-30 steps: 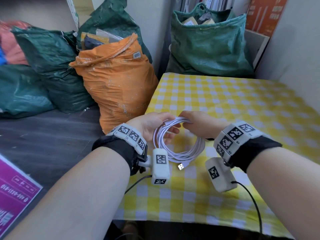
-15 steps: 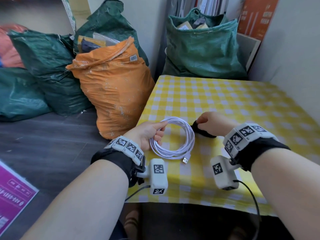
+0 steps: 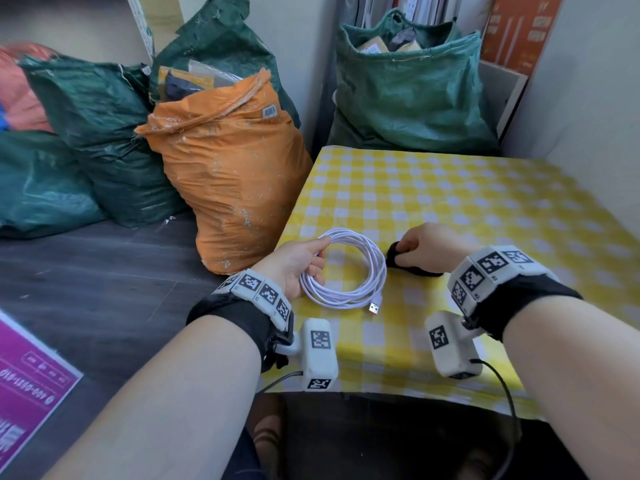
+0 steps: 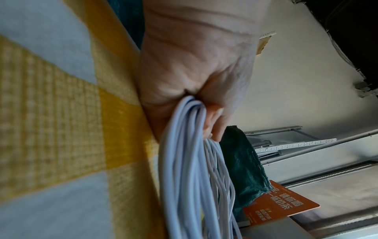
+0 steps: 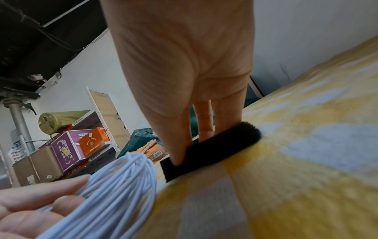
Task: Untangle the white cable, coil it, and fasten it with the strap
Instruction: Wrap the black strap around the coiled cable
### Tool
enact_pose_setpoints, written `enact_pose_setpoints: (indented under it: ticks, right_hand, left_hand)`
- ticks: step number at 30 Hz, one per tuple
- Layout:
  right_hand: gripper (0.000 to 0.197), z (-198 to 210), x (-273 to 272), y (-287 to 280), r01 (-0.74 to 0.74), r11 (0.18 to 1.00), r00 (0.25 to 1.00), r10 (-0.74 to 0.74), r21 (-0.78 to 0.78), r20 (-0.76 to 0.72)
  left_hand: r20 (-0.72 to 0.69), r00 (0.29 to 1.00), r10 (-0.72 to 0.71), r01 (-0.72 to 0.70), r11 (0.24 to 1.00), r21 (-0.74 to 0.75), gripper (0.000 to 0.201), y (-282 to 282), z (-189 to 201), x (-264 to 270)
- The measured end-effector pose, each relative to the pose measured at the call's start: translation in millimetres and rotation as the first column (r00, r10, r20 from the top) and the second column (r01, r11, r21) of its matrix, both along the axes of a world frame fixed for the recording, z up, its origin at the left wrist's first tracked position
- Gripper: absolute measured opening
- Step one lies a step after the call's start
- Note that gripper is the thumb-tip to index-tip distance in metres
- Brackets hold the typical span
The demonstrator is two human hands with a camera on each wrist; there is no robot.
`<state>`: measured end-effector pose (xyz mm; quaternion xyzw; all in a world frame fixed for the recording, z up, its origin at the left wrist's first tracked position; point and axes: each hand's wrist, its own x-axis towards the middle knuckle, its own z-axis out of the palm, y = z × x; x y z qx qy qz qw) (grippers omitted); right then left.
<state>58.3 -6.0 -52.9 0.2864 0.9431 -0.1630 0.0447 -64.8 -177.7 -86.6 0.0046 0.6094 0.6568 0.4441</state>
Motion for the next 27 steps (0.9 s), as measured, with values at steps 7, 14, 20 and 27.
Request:
enact_pose_setpoints:
  ticks: [7,14,20,27]
  right_hand:
    - [0.048,-3,1,-4,0.070,0.997,0.998,-0.070,-0.013,-0.007]
    - [0.020,4,4,-7,0.146,0.989,0.983,-0.149,-0.040,-0.104]
    - [0.008,33,-9,-30,-0.015,0.967,0.892,-0.101,-0.253,-0.440]
    - [0.013,24,-27,-61,-0.236,0.960,0.943,0.189,-0.152,-0.274]
  left_hand:
    - [0.008,1.000,0.030,-0.031,0.999,0.012,0.035,0,0,0]
    - [0.022,0.999,0.045,-0.045,0.999,0.024,0.035,0,0,0]
    - [0.021,0.999,0.047,-0.048,0.999,0.021,0.034,1,-1,-1]
    - [-0.032,0.999,-0.018,0.018,1.000,0.011,0.038,-2,-1,-2]
